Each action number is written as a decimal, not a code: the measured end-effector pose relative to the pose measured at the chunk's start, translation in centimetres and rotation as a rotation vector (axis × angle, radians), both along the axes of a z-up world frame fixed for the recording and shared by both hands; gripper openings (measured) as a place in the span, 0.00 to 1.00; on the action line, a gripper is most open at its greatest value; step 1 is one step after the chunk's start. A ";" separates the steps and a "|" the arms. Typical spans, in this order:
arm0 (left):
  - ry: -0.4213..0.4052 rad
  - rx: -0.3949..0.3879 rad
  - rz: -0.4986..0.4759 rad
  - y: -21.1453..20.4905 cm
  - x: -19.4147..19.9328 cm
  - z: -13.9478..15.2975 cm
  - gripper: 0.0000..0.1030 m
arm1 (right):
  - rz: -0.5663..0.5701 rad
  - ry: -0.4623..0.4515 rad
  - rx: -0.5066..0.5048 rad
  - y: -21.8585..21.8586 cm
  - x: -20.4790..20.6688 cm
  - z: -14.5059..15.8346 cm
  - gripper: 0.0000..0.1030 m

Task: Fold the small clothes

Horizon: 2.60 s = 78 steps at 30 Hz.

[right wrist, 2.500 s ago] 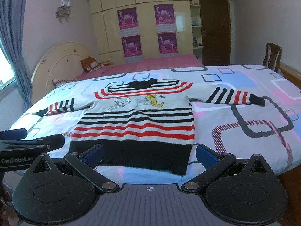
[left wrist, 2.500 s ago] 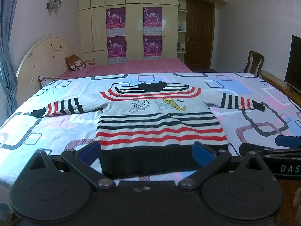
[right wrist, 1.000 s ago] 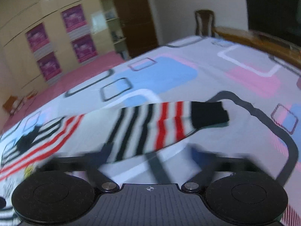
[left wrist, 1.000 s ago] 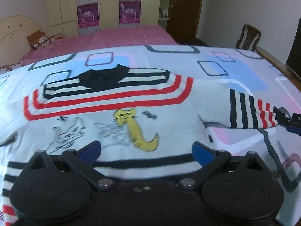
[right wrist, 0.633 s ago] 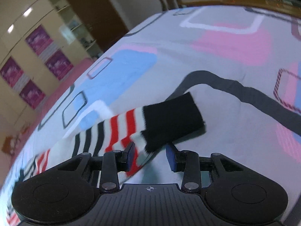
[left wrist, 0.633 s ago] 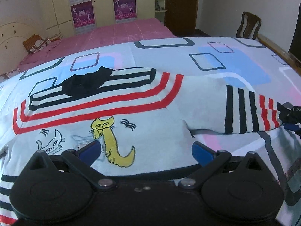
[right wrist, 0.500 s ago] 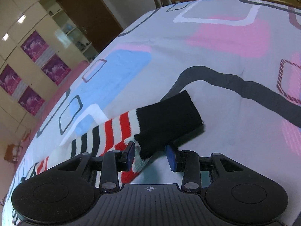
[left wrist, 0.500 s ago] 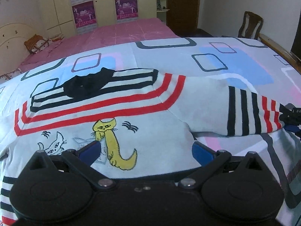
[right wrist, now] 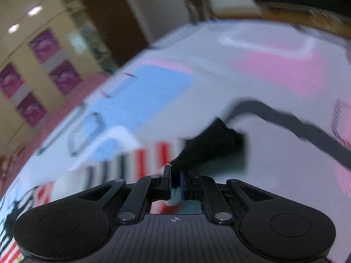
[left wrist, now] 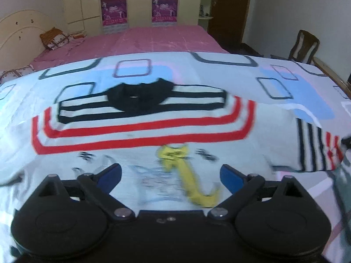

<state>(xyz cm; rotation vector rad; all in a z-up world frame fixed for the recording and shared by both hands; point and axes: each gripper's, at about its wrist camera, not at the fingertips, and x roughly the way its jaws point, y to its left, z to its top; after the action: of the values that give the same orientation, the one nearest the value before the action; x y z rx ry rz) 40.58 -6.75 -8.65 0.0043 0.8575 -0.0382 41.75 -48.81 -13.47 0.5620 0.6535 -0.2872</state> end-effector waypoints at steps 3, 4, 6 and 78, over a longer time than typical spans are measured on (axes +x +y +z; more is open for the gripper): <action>-0.004 -0.006 0.022 3.6 0.3 -0.5 0.82 | 0.156 -0.062 -0.051 5.4 1.3 2.6 0.06; -0.007 -0.016 0.032 4.9 0.3 -0.6 0.78 | 0.218 -0.079 -0.070 7.9 1.8 3.3 0.06; -0.013 -0.041 0.060 7.4 0.2 -0.6 0.73 | 0.334 -0.094 -0.096 12.9 2.9 4.0 0.06; -0.049 -0.082 -0.140 5.9 5.5 -6.3 0.54 | 0.717 0.050 -0.108 28.2 2.5 -0.6 0.18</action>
<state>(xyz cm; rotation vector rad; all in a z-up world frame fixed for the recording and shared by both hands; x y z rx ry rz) 46.04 -0.82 -14.93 -0.0119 0.8049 -0.2039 44.27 -20.62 -14.06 0.1909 0.8396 0.3362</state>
